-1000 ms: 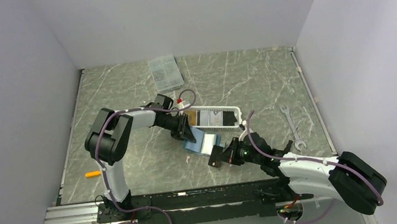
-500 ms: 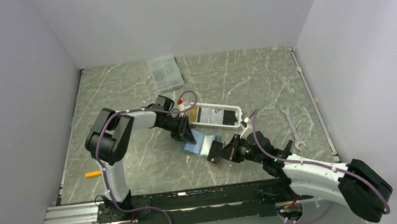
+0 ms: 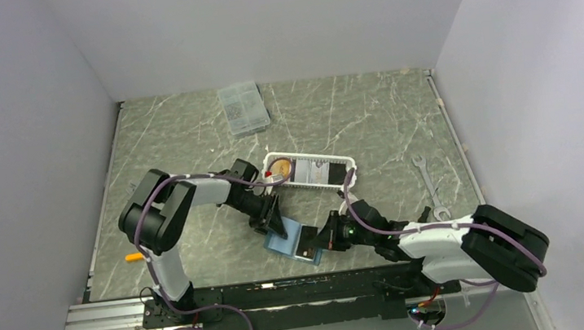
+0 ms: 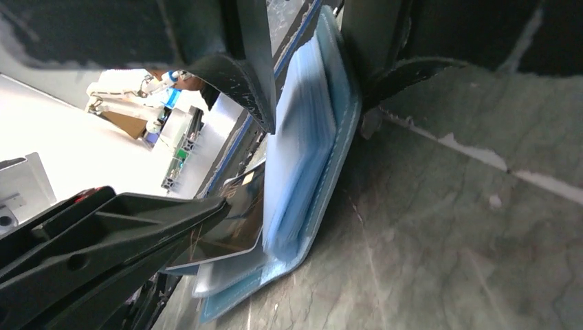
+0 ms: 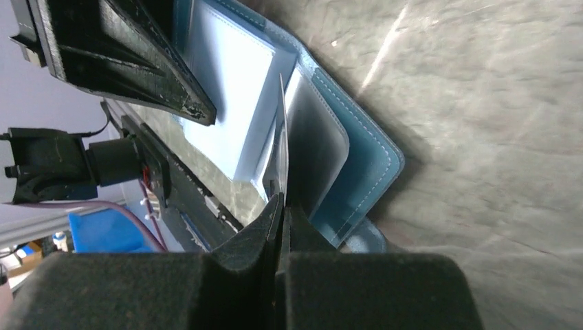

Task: Put the credit cards into the card holder
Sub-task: Insert the credit card into the card holder.

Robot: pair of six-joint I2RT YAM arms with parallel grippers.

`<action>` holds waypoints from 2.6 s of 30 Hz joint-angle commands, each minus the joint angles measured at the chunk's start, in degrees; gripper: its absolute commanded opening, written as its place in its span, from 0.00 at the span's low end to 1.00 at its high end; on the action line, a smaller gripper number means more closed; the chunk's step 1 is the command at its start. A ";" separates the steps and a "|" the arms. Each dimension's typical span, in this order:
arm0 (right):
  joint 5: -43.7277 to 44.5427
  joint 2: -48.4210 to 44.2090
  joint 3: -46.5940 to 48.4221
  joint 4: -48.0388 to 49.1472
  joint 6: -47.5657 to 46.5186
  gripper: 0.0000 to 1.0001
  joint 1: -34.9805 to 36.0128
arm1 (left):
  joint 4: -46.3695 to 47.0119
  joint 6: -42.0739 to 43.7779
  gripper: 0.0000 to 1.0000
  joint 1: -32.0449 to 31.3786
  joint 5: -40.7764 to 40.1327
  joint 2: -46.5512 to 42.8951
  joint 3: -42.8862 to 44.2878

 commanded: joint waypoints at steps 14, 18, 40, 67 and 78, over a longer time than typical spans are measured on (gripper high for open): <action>7.60 -1.28 8.88 -11.34 -2.75 0.00 5.34 | -20.15 20.30 0.51 1.18 -10.41 -12.57 6.02; 7.71 1.01 11.75 -11.84 -3.32 0.00 6.13 | -24.18 29.35 0.51 1.39 -15.26 -14.65 9.56; 10.48 -4.84 12.97 -26.68 -3.06 0.00 7.47 | -11.99 80.41 0.49 -9.15 -21.79 -23.24 -2.64; 10.99 -3.60 9.13 -9.50 1.72 0.00 4.09 | -3.66 79.92 0.44 -19.16 -38.34 -20.97 -9.68; 12.46 -4.79 5.94 -8.22 2.76 0.00 4.10 | -2.86 78.68 0.45 -19.98 -40.14 -20.50 -10.44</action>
